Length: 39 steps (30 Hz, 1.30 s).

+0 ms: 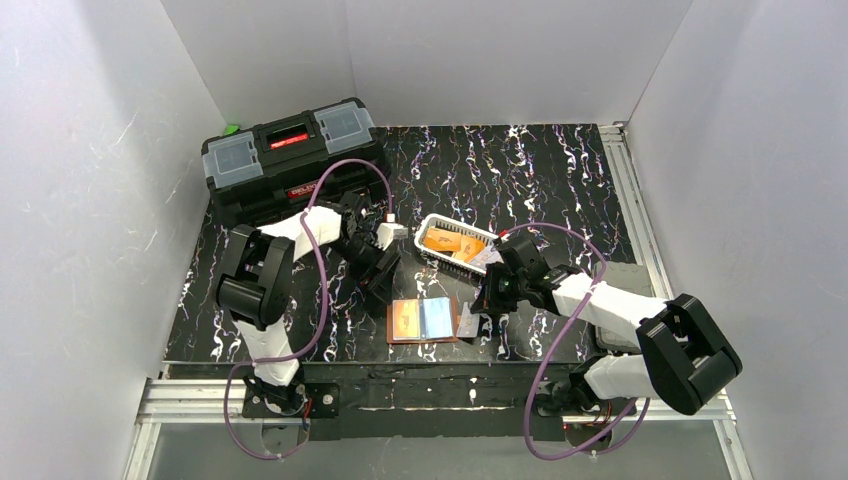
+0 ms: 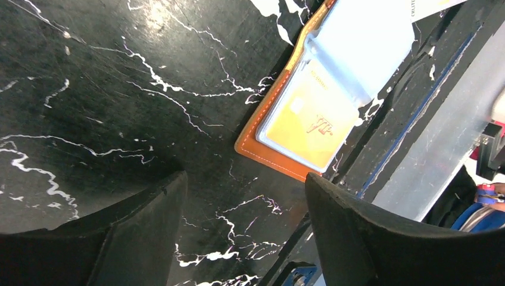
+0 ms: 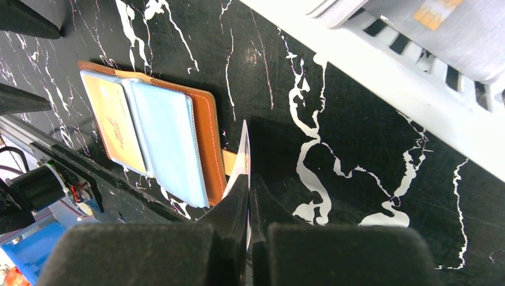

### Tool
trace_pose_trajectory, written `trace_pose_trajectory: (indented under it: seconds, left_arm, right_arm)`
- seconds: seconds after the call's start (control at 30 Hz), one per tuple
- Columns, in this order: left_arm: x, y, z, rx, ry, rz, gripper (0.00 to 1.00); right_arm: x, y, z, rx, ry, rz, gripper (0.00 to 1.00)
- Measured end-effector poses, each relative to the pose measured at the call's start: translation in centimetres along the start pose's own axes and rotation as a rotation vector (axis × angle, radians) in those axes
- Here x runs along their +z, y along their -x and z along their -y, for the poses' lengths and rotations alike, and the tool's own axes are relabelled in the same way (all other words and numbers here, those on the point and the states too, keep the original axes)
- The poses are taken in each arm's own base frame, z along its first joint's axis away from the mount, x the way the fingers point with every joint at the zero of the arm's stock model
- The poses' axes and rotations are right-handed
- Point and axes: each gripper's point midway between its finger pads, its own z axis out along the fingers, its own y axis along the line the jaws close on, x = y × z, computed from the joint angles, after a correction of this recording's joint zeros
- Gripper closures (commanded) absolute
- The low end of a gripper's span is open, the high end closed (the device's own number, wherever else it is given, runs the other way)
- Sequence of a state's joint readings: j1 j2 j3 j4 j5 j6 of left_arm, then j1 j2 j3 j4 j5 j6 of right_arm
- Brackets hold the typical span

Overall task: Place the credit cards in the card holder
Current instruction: Insert the credit card into the card holder.

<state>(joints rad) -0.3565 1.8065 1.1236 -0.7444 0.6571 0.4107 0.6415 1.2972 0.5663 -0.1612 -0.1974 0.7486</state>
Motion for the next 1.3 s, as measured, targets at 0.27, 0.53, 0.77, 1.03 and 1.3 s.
trace_pose_trajectory:
  seconds: [0.27,0.53,0.77,1.03,1.3]
  left_arm:
    - [1.1,-1.4,2.1,-0.066,-0.035,-0.052,0.29]
    - [2.1,-1.7,3.7,-0.179,-0.112,-0.087,0.28]
    - [2.4,-1.9,4.5,-0.247,-0.133,-0.117,0.29]
    - [2.5,-1.3,4.7,-0.291,-0.138,-0.102,0.32]
    - [2.7,-0.1,4.5,-0.301,-0.129,-0.053,0.38]
  right_arm:
    - [0.0,0.0,0.0,0.000,-0.001,0.000,0.99]
    - [0.0,0.0,0.0,0.000,-0.002,-0.001,0.99]
    - [0.1,-0.1,0.2,0.004,-0.006,-0.005,0.99]
    - [0.1,-0.1,0.1,0.008,-0.006,-0.004,0.99]
    - [0.1,-0.1,0.1,0.010,-0.006,-0.005,0.99]
